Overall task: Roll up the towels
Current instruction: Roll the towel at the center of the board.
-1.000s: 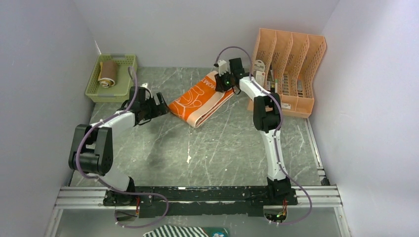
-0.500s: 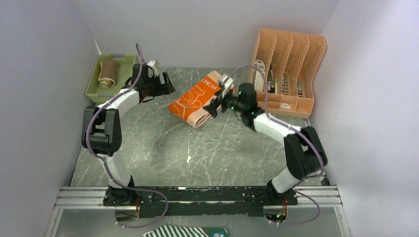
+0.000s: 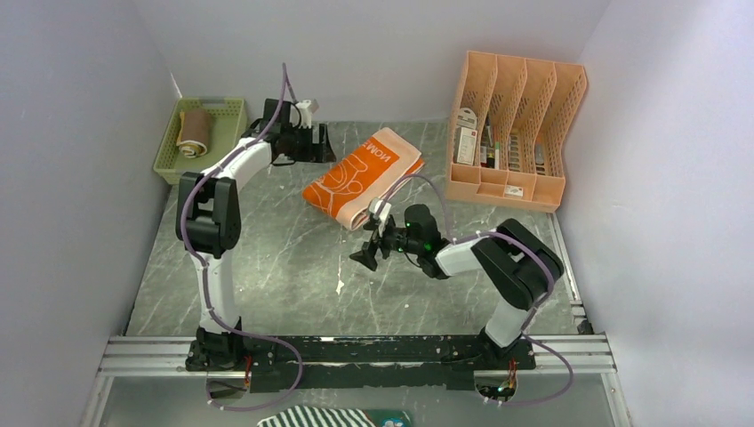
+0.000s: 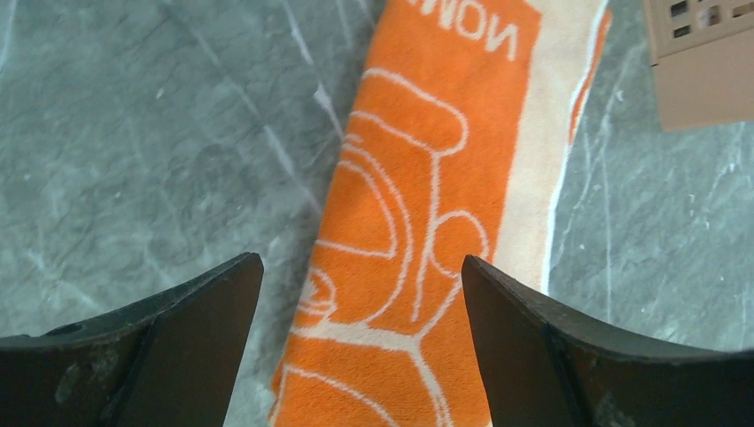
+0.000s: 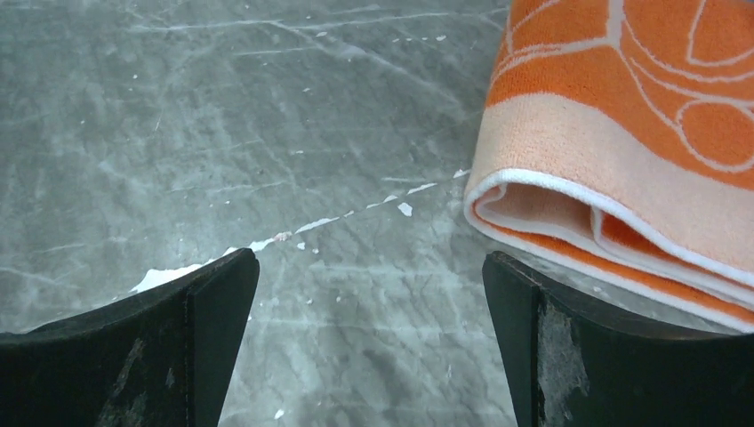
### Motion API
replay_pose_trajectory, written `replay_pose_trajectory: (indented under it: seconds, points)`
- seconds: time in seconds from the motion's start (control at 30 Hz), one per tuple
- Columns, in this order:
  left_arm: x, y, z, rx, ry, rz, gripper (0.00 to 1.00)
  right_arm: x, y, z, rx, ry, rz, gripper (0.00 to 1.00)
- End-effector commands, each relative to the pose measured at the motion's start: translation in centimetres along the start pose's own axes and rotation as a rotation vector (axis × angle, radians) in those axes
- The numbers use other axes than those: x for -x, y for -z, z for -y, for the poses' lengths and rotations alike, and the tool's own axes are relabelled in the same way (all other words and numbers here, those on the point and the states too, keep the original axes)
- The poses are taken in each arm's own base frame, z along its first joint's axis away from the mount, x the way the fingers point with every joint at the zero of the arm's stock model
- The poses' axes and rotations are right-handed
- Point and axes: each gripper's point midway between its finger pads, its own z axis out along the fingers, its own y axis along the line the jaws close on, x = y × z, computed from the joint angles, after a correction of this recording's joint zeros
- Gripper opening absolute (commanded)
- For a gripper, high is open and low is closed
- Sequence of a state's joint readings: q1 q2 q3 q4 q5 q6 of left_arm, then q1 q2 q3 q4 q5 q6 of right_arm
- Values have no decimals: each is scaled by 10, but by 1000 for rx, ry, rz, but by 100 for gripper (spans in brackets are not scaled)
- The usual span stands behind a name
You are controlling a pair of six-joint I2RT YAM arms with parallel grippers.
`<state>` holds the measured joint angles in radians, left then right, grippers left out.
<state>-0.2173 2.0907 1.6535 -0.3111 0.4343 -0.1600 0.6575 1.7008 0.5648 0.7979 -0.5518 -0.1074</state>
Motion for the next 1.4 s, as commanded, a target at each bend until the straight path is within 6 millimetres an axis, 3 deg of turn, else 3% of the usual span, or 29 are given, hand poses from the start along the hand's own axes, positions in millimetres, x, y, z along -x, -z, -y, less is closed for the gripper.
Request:
replay_pose_trajectory:
  seconds: [0.0,0.23,0.6,0.73,0.93,1.2,1.37]
  points:
    - [8,-9,31,-101,-63,-11,92,18,-16,6,-20,51,112,100]
    - [-18,-29,62,-231,-45,-51,84,4,-41,15,-10,15,93,100]
    - [-39,-36,72,-308,8,-66,76,-2,-58,35,-56,5,94,100]
    - [-45,-40,73,-326,27,-70,74,-16,-65,39,-47,-33,71,100]
    - [-54,-46,75,-355,62,-84,71,-15,-73,43,-32,-57,84,100]
    - [-65,-52,69,-341,89,-107,70,-6,-71,26,62,-96,125,99]
    - [-73,-57,65,-329,116,-124,69,22,-59,3,156,-139,202,97]
